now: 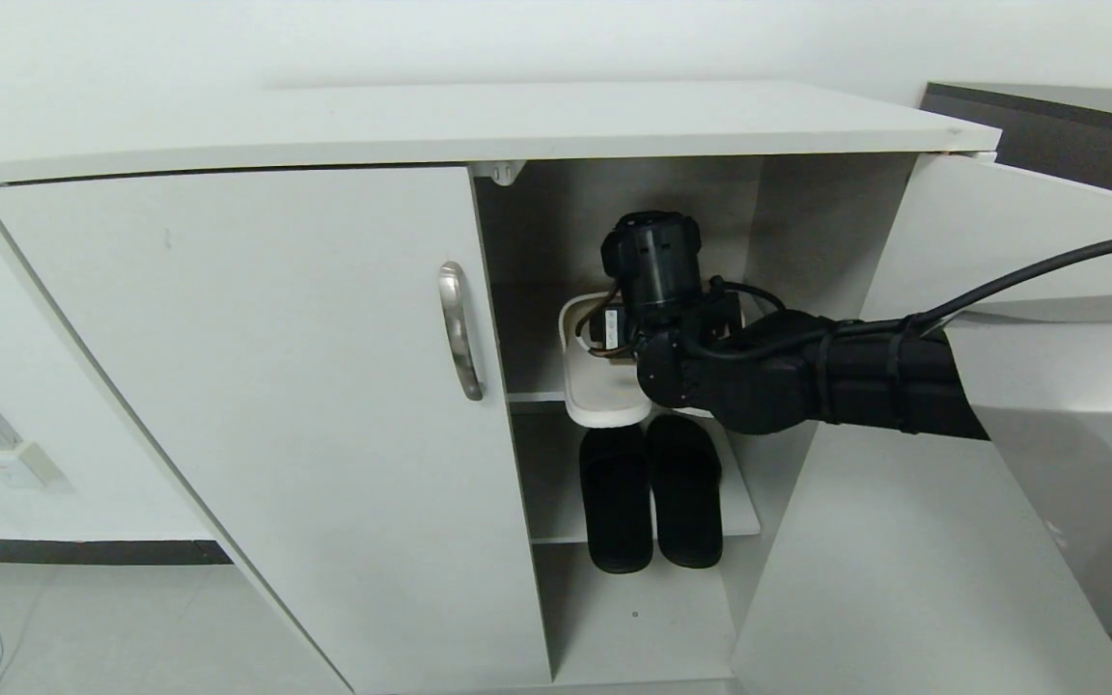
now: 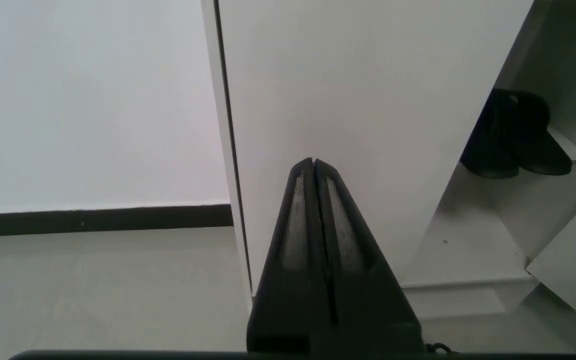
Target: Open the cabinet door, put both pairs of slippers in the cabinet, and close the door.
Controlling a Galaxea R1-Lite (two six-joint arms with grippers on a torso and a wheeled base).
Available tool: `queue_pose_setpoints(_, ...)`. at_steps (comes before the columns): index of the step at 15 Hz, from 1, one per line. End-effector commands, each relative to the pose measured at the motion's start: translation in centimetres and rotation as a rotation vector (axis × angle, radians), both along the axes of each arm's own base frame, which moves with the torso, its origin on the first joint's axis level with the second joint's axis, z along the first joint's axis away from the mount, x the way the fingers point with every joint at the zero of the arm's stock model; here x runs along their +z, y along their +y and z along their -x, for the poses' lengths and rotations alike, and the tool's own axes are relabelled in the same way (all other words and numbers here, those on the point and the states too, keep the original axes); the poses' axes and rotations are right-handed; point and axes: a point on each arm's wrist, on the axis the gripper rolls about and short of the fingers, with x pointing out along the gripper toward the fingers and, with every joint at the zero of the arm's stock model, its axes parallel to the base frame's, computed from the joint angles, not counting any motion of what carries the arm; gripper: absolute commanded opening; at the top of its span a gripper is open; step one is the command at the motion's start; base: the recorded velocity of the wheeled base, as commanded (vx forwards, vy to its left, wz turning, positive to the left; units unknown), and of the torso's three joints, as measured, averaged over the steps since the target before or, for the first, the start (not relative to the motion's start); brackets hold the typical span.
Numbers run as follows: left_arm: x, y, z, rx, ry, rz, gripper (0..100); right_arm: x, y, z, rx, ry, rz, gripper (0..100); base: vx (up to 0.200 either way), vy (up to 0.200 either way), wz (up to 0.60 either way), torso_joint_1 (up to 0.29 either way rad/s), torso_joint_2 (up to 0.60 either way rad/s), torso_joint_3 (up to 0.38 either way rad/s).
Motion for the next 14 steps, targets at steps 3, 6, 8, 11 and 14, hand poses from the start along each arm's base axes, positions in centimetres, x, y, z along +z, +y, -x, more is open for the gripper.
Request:
queue_pose_setpoints(3,0.0,0.0,0.0,0.0,0.001,0.001,0,1.0,-0.7,1.8,0.012,0.009,-0.015,100,0.0,0.0,0.0,0.0,0.0,0.0)
queue_pose_setpoints(6,0.0,0.0,0.0,0.0,0.001,0.001,0,1.7,-1.0,3.9,0.039,0.018,-0.013,100,0.0,0.0,0.0,0.0,0.0,0.0)
queue_pose_setpoints(8,0.0,0.0,0.0,0.0,0.001,0.001,0,2.0,-0.9,5.4,0.062,0.005,-0.022,100,0.0,0.0,0.0,0.0,0.0,0.0)
queue_pose_setpoints(11,0.0,0.0,0.0,0.0,0.001,0.001,0,1.2,-0.9,8.0,0.108,0.002,-0.013,100,0.0,0.0,0.0,0.0,0.0,0.0)
queue_pose_setpoints(14,0.0,0.0,0.0,-0.001,0.001,-0.001,0,0.6,-1.4,10.8,0.161,-0.007,-0.03,100,0.0,0.0,0.0,0.0,0.0,0.0)
